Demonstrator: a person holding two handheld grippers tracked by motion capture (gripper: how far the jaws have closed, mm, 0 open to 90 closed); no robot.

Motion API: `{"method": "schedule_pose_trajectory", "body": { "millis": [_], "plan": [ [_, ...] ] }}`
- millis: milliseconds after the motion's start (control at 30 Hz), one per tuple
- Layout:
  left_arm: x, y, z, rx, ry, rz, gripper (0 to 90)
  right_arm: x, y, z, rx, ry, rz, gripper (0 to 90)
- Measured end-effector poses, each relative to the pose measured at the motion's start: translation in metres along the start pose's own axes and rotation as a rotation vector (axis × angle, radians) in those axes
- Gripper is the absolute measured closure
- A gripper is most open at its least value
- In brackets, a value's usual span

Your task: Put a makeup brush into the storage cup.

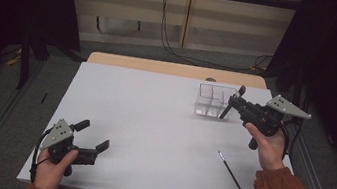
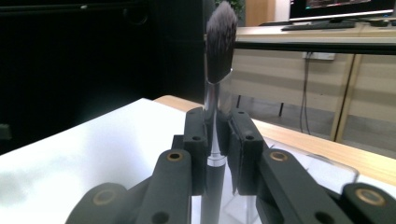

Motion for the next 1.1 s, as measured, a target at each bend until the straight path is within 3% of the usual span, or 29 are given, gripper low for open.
{"method": "schedule_pose_trajectory", "body": {
  "millis": [267, 433, 700, 1100],
  "plan": [
    [0.001, -0.001, -0.001, -0.011, -0.003, -0.009, 2.5, 0.015, 0.010, -0.011, -0.017, -0.053, 0.019, 78.9],
    [0.000, -0.002, -0.001, -0.012, -0.003, -0.010, 2.5, 0.030, 0.014, -0.022, -0.039, -0.086, -0.013, 78.9],
    [0.001, -0.001, -0.001, -0.010, 0.000, -0.015, 2.5, 0.046, 0.016, -0.031, -0.044, -0.137, -0.019, 78.9],
    [0.000, -0.001, -0.001, -0.012, 0.002, -0.022, 2.5, 0.062, 0.020, -0.054, -0.068, -0.187, -0.004, 78.9]
  ]
}}
Point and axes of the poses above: each handheld gripper's, and its own axes: z roughly backward along the jaws, y roughly out of its top, x roughly to its right, the point moved 4 cm from there along -z, roughly forward along the jaws, and after that the axes turned 7 degrees about -x, right-handed, at the moved point
